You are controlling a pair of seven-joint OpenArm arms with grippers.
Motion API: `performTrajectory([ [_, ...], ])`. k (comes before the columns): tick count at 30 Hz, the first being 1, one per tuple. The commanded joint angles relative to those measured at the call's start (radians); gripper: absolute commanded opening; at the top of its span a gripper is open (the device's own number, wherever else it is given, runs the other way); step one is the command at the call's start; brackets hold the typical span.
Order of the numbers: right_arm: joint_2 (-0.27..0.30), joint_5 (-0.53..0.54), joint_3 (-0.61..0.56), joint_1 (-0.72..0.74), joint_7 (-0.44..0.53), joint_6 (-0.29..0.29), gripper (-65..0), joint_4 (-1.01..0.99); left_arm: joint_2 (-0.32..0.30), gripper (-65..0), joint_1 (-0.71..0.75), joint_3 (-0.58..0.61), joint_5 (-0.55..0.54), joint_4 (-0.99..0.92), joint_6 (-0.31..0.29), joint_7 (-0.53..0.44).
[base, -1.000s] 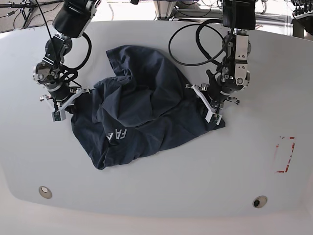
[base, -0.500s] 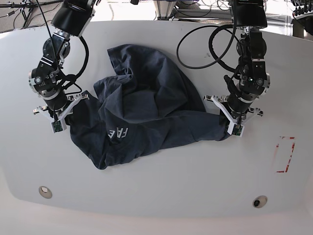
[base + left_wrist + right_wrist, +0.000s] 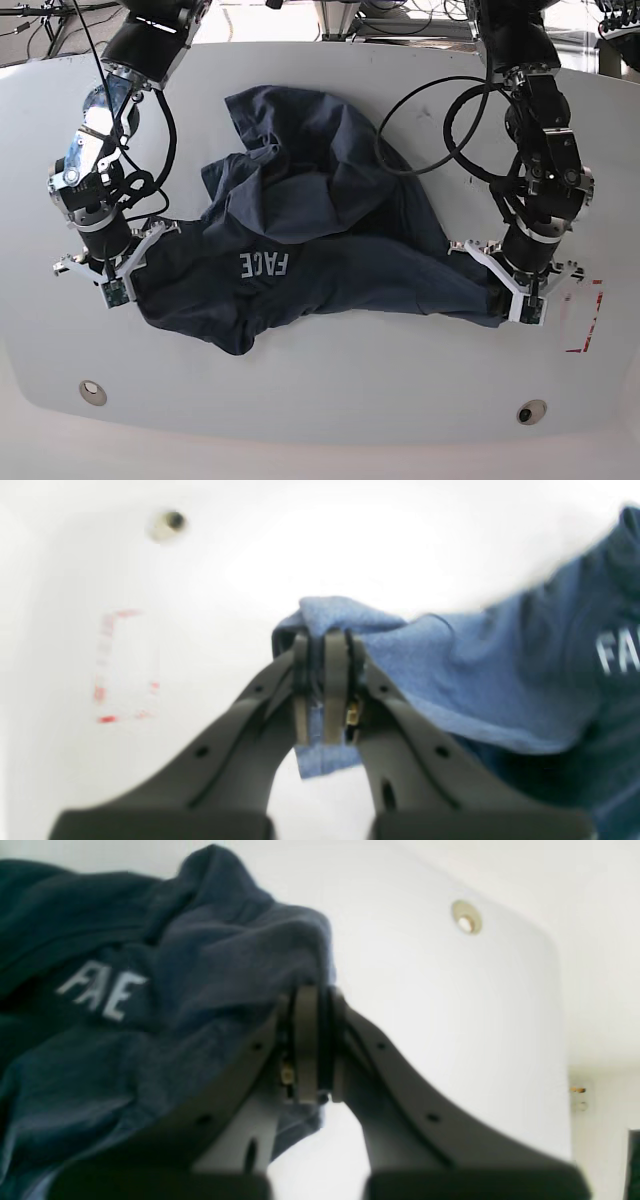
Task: Fold the T-shirt properly
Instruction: 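Lift the shirt high with both grippers, spreading them apart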
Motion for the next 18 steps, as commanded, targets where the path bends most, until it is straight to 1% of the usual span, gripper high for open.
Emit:
performTrajectory([
  [1,0.015,0.004,0.003,0.053,0.001,-0.002,-65.0,0.027,-0.008,-65.0,-0.058,-0.023,0.004,0.024,0.007,-0.002],
  [3,0.016,0.004,0.003,0.089,-0.014,-0.002,-65.0,0.027,-0.008,-65.0,-0.101,-0.043,0.002,0.025,0.007,0.015],
  [8,0.048,0.007,0.001,0.15,-0.043,-0.002,-65.0,0.025,-0.015,-65.0,-0.202,-0.095,0.002,0.03,0.007,0.073],
  [13,0.056,0.005,0.001,0.201,-0.051,-0.002,-65.0,0.022,-0.049,-65.0,-0.285,-0.101,0.001,0.03,0.007,0.122],
  [18,0.058,0.005,0.0,0.253,-0.052,-0.002,-65.0,0.019,-0.054,-65.0,-0.363,-0.103,0.001,0.028,0.007,0.15],
])
